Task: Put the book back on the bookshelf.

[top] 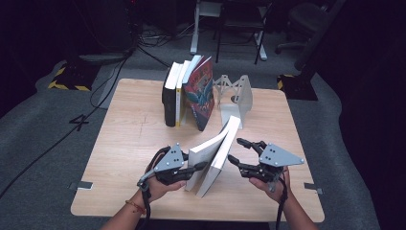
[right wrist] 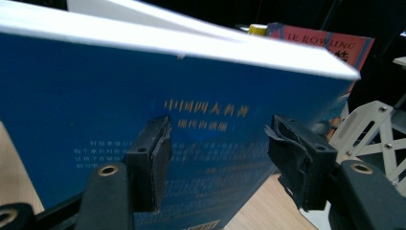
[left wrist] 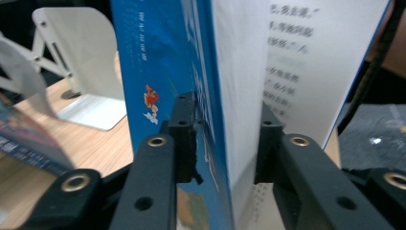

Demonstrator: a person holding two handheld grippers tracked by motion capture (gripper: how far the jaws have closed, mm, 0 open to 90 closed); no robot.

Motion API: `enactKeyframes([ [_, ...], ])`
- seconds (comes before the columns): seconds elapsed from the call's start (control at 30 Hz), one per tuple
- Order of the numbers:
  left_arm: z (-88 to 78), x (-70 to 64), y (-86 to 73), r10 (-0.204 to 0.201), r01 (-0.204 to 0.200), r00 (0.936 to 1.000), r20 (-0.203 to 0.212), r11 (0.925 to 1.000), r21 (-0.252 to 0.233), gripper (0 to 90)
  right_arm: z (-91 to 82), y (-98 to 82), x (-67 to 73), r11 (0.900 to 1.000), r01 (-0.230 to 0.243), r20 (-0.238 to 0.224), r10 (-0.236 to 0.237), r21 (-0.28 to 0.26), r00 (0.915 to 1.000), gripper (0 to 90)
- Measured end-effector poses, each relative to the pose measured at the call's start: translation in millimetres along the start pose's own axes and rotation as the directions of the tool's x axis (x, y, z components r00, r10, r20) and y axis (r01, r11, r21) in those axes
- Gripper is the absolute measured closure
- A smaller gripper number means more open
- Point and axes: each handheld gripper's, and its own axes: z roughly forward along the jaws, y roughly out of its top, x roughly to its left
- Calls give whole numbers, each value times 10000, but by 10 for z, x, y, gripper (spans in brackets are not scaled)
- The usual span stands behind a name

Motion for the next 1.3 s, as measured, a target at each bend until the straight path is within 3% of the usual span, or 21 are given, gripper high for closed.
enactKeyframes([
  [0.23,-101,-67,-45,325,-300,9983,-489,9982,512,614,139,-117,109,9993,57,-353,-44,378,9994,406],
  [0.53,-157,-200,-176,698,-671,9974,-180,9902,1225,541,235,-235,178,9971,124,-612,-78,745,9981,406],
  [0.63,-167,-276,-248,514,-543,9984,232,9873,1492,479,288,-286,221,9953,212,-767,-140,942,9970,404],
  [0.7,-162,-304,-268,411,-451,9987,294,9872,1533,461,302,-301,231,9950,204,-763,-129,979,9970,403],
  [0.83,-97,-399,-333,137,-176,9996,233,9839,1778,334,346,-343,250,9940,207,-818,-119,1072,9966,400],
  [0.97,26,-454,-385,-294,335,9993,-239,9795,1985,278,391,-377,266,9933,149,-879,-48,1147,9961,397],
  [1.07,116,-486,-432,-628,741,9959,-650,9793,1884,229,426,-399,280,9927,135,-898,-27,1197,9960,394],
  [1.13,179,-507,-453,-900,1077,9908,-1014,9768,1850,202,452,-411,280,9928,154,-890,-48,1188,9960,381],
  [1.17,234,-525,-464,-1043,1293,9843,-1424,9753,1793,194,473,-422,274,9932,70,-936,40,1160,9956,375],
  [1.2,234,-525,-464,-1043,1293,9843,-1424,9753,1793,190,473,-422,274,9932,70,-936,40,1160,9956,375],
  [1.23,258,-534,-467,-1172,1449,9796,-1631,9748,1697,190,483,-428,275,9932,42,-899,63,1166,9959,367],
  [1.27,301,-561,-471,-1333,1647,9671,-2167,9772,1341,196,507,-443,274,9933,-37,-842,135,1155,9964,359],
  [1.3,301,-561,-471,-1333,1647,9671,-2167,9772,1341,199,507,-443,274,9933,-37,-842,135,1155,9964,359],
])
